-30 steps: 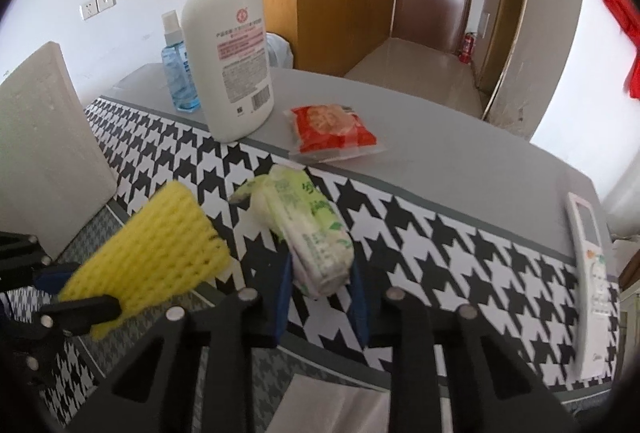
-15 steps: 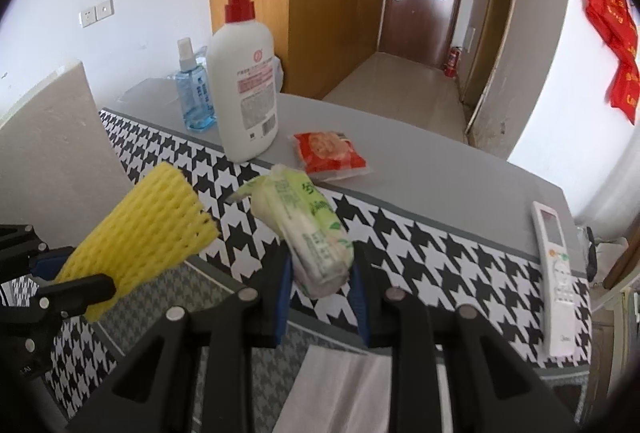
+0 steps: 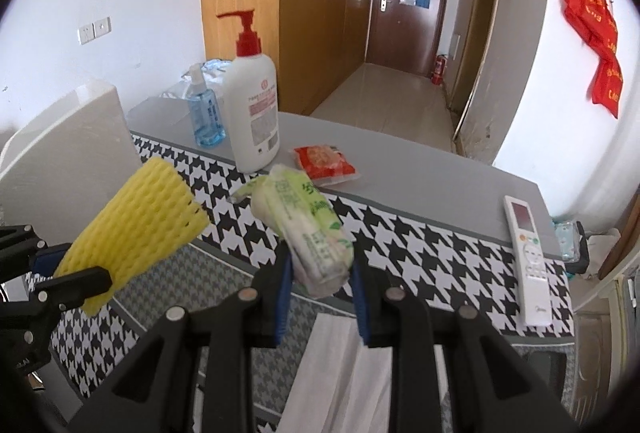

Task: Organize soft objects
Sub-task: 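Lift the yellow net sleeve with the left tool while the right tool lifts the packet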

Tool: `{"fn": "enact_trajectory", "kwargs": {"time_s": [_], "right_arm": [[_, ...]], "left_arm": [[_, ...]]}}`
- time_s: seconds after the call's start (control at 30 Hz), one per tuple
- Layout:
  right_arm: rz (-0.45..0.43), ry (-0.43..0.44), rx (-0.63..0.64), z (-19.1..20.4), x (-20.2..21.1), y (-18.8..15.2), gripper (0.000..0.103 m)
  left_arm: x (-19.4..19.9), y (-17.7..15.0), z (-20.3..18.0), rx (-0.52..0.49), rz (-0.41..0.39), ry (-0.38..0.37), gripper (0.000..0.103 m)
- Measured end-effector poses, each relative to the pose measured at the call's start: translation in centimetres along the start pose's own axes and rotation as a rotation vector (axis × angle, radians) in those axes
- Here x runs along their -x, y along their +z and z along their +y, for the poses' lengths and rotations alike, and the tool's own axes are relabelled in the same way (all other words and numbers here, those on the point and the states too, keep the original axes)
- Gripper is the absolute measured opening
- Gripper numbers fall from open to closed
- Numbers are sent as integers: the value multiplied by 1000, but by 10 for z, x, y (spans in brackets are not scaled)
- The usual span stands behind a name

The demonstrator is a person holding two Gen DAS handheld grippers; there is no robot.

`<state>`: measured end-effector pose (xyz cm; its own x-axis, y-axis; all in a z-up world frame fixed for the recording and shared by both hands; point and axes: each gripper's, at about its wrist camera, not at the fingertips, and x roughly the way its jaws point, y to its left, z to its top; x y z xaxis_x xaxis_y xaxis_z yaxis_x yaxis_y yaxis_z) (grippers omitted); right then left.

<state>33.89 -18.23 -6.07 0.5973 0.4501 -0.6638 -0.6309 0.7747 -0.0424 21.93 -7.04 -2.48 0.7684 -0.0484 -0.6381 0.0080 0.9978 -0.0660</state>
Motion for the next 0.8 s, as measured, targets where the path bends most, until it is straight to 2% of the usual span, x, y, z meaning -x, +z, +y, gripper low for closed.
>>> {"fn": "enact_trajectory", "kwargs": {"time_s": [0.5, 0.8], "right_arm": [[-81, -39, -43, 13, 69, -17, 31], [-179, -59, -77, 28, 114, -30, 31]], "left_arm": [[46, -3, -11, -28, -84, -9, 20], [87, -6, -14, -61, -164, -7, 20]]}}
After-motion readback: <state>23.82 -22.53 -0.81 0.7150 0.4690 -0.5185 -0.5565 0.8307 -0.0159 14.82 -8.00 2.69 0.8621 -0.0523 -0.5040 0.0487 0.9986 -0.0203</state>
